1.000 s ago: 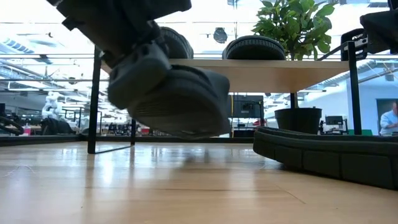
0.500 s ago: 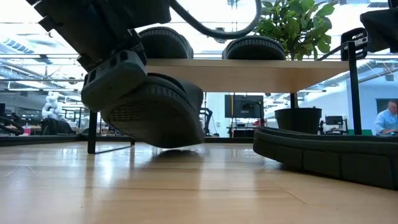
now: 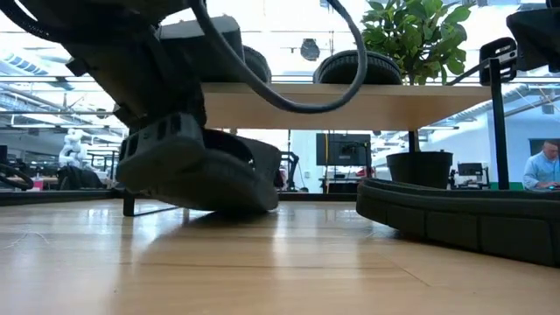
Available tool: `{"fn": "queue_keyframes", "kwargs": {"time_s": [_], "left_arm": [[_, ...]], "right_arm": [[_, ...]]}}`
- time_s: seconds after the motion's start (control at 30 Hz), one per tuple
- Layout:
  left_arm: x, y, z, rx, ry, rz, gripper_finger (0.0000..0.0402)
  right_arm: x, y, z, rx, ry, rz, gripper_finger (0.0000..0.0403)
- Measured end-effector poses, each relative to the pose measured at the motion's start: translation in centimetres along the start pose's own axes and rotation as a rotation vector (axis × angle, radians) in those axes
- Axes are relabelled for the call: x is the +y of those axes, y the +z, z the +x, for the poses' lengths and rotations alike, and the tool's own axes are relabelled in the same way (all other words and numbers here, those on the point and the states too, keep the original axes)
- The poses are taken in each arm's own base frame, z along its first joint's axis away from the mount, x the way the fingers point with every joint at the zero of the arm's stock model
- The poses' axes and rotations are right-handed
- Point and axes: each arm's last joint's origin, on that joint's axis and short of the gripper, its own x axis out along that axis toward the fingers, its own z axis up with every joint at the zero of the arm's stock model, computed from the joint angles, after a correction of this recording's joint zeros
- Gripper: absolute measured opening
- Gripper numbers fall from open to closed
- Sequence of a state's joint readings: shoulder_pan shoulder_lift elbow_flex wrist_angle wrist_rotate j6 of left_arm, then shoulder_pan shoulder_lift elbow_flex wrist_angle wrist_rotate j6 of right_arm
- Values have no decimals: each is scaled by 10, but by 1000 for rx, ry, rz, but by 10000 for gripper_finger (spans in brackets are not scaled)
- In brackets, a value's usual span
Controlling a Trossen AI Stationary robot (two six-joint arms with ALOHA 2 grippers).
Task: Pick and place slides into the shelf
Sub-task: Put the black slipper under the shelf
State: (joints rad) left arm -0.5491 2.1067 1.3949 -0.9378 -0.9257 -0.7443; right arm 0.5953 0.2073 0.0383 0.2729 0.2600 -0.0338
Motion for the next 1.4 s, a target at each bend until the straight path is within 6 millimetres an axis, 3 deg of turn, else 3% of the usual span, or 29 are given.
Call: {"fn": "queue_keyframes", "kwargs": {"time_s": [0.2,0.6,0.8,0.97,1.17,1.4], "left_arm": [[-3,0,-1,31,-64,39,42],[-4,0,-3,58,-105,8,228],[-4,4,-11,50,-121,85,279],[-1,15,-27,33,-136,139,282],[9,26,-57,49,-140,212,254],[-3,25,-69,158,-457,357,175]], "right_arm": [[0,0,0,0,0,-2,0],[0,0,0,-2,0,7,0],[0,0,0,-3,0,7,0],[0,0,0,-3,0,7,0],[0,0,0,-1,1,7,0],[0,0,0,0,1,6,0]]}}
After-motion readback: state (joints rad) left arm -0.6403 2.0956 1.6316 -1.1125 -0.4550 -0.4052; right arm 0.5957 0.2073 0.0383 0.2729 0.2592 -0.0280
